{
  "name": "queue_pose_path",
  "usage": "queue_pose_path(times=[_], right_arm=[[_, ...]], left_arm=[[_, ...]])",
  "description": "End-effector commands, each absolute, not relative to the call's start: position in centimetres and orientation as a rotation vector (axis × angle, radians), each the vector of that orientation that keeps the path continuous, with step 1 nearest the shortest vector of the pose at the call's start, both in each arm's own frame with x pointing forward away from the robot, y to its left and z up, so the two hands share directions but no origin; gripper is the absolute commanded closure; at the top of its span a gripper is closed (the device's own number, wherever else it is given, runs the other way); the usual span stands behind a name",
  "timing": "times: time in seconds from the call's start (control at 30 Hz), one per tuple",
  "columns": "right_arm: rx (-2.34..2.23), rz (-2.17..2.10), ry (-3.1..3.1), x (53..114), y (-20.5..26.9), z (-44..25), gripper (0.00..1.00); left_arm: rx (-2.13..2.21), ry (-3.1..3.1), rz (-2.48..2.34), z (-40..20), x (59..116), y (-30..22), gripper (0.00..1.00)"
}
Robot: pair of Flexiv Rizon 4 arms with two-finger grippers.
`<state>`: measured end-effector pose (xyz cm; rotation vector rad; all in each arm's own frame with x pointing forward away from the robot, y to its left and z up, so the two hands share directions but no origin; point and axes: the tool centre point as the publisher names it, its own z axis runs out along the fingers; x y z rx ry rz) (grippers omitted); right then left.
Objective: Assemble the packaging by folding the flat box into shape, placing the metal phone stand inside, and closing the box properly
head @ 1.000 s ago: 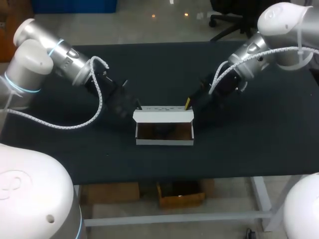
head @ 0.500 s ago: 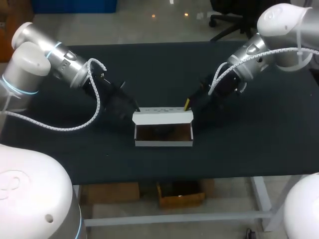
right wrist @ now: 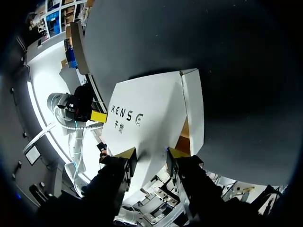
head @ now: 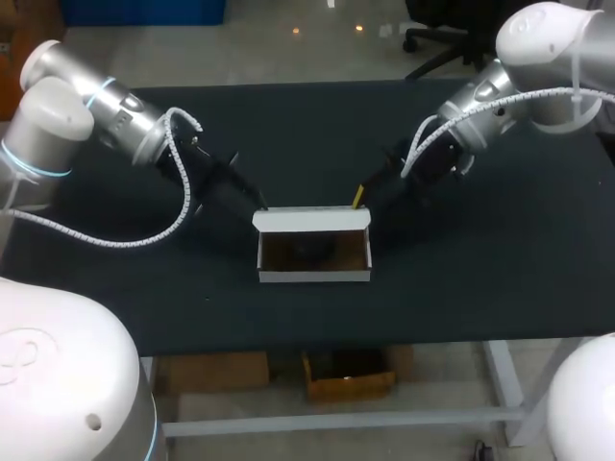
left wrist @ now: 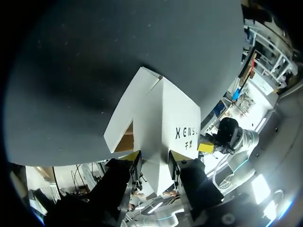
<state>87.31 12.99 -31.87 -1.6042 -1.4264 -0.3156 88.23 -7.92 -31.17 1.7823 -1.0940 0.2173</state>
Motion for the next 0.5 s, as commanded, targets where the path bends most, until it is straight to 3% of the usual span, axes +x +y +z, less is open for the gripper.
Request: queue_pose_path(times=[0.03,0.5], right_arm=[[-1.593,-0.302,-1.422,88.13,12.93,-31.84,0.61],[-1.587,-0.302,-1.4,88.91,12.94,-31.81,0.61]], left_arm=[[1.778,-1.095,0.202,-30.99,88.75,-8.08,0.63],[1.766,-1.072,0.196,-31.0,88.84,-8.52,0.63]])
